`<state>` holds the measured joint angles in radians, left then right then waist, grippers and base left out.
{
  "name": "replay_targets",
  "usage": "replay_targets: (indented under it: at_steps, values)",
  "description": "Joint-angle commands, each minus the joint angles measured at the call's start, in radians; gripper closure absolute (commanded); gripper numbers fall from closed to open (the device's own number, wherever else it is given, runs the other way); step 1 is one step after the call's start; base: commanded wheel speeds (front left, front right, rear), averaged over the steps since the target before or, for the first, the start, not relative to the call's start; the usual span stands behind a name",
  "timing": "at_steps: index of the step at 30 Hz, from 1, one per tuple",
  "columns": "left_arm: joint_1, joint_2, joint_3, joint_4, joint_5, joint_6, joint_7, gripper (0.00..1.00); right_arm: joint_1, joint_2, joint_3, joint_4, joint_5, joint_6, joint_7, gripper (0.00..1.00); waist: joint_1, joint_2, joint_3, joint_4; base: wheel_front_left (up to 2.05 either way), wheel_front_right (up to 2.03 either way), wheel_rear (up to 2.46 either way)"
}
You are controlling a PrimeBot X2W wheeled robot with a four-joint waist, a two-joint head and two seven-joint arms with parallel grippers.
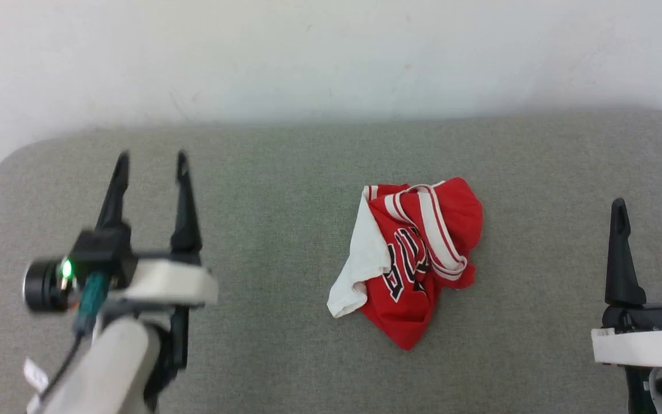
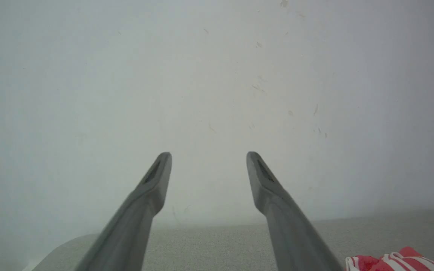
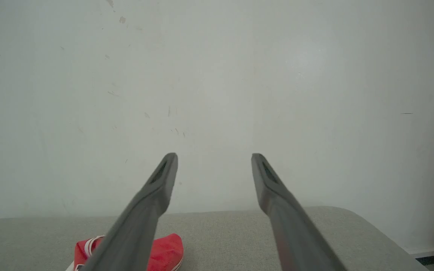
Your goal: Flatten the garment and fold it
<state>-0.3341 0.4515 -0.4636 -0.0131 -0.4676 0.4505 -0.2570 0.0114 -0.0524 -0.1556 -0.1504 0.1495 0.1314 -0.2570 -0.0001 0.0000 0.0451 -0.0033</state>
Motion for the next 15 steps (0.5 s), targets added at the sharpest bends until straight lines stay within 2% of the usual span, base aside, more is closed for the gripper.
replay_targets:
  at_steps: [1,3,5,10,15]
  values:
    - [0.059,-0.028,0.037,-0.020,0.040,0.005,-0.004,0.00,0.014,0.002,-0.002,0.003,0.002,-0.001,-0.005,0.00,0.0001,0.0000,-0.006,0.002,0.00,0.00,0.00]
    - [0.094,-0.045,0.066,-0.031,0.065,0.003,-0.005,0.00,0.015,0.002,-0.002,0.005,0.004,-0.001,-0.005,0.00,0.0001,0.0000,-0.009,0.002,0.00,0.00,0.00]
    - [0.155,-0.079,0.112,-0.048,0.104,-0.021,-0.005,0.00,0.019,0.002,-0.003,0.008,0.009,-0.001,-0.005,0.00,0.0001,0.0000,-0.013,0.003,0.00,0.00,0.00]
    - [0.261,-0.157,0.189,-0.030,0.162,-0.132,-0.005,0.00,0.032,0.002,0.004,0.028,0.028,-0.001,-0.005,0.00,0.0001,0.0000,-0.023,0.007,0.00,0.00,0.00]
    - [0.323,-0.234,0.286,0.026,0.237,-0.213,-0.005,0.00,0.051,0.002,0.022,0.061,0.035,-0.001,-0.005,0.00,0.0001,0.0000,-0.027,0.011,0.00,0.00,0.00]
